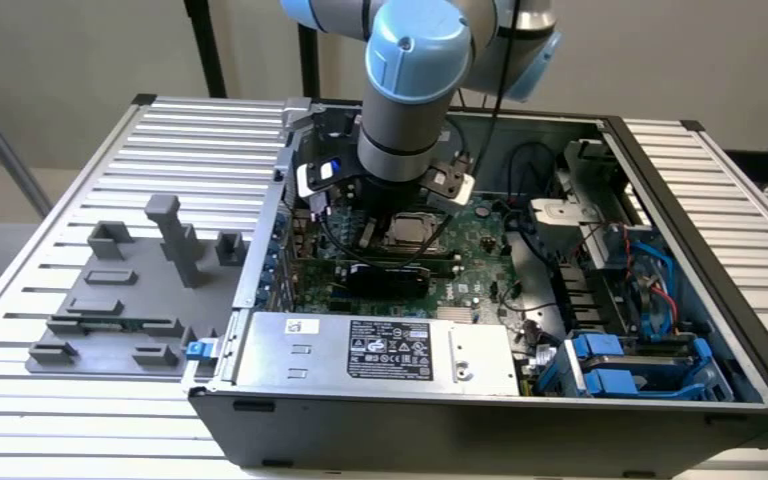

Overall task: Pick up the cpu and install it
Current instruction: 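Install the second cpu locking lever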

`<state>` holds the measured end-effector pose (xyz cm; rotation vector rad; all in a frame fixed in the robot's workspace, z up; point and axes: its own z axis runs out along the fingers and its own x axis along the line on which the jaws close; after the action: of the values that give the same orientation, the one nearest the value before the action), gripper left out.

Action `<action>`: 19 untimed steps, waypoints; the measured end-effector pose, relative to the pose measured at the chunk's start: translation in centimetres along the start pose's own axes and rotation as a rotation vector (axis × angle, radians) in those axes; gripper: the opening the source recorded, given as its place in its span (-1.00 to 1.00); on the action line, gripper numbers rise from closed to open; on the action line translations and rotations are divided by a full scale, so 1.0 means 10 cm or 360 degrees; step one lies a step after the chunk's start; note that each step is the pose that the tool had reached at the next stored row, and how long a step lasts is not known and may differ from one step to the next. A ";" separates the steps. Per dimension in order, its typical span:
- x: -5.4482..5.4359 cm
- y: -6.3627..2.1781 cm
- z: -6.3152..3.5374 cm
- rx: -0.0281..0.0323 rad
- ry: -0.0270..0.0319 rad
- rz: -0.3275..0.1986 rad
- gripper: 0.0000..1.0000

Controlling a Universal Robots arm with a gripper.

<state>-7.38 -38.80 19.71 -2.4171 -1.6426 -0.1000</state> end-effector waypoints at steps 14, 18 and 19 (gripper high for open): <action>0.01 -0.010 -0.058 -0.00070 -0.00146 0.0004 -0.79; 0.02 -0.016 -0.097 -0.00069 -0.00154 0.0004 -0.79; 0.02 -0.019 -0.115 -0.00071 -0.00149 0.0004 -0.79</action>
<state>-7.39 -38.77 20.89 -2.4263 -1.6452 -0.0922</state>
